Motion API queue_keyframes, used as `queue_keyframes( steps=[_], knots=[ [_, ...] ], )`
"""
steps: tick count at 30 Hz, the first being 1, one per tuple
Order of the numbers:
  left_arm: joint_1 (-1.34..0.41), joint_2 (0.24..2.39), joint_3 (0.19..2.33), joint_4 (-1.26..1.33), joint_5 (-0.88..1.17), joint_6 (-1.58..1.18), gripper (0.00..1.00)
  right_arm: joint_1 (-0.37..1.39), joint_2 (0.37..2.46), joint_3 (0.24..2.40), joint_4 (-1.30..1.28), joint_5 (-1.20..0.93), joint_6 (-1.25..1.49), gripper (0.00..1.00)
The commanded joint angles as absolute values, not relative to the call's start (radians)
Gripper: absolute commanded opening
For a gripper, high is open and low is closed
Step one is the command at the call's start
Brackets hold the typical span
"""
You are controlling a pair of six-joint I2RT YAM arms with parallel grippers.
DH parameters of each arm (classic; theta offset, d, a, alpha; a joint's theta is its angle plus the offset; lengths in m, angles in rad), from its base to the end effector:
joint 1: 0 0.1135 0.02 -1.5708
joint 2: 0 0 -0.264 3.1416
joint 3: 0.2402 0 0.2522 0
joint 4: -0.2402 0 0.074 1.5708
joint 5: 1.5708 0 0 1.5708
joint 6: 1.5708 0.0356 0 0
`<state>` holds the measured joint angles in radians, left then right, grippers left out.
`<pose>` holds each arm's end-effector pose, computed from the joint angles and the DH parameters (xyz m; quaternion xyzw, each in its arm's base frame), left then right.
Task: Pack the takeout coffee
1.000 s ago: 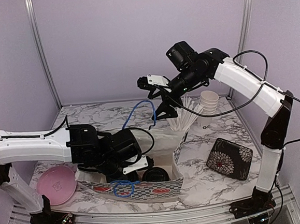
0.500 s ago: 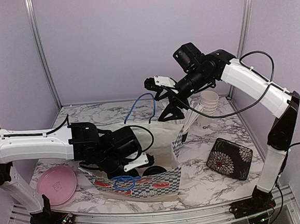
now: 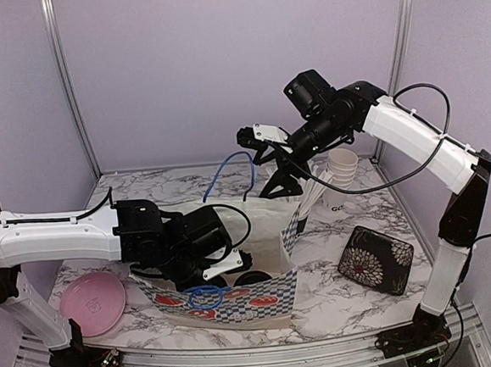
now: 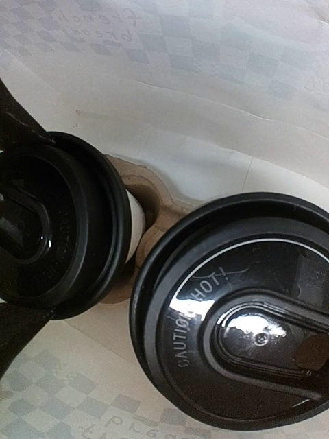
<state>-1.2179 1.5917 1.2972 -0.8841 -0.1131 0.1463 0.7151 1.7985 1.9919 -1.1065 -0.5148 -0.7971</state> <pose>0.1141 -0.2981 0.2627 0.6088 0.7671 -0.0517 0.1956 0.2699 0.2576 0.3936 -0.6877 0.6094 0.2279 0.3219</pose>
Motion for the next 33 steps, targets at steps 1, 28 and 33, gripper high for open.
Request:
queue_keyframes(
  steps=[1, 28, 33],
  knots=[
    [-1.207, 1.594, 1.263, -0.957, -0.093, 0.115, 0.68, 0.712, 1.744, 1.985, -1.094, -0.518, -0.795, 0.99],
    [-1.186, 1.483, 1.416, -0.915, -0.149, 0.134, 0.99, 0.515, 1.723, 1.986, -1.077, -0.602, -0.748, 0.99],
    [-1.180, 1.466, 1.449, -0.913, -0.196, 0.143, 0.98, 0.479, 1.701, 1.961, -1.073, -0.601, -0.731, 0.99]
  ],
)
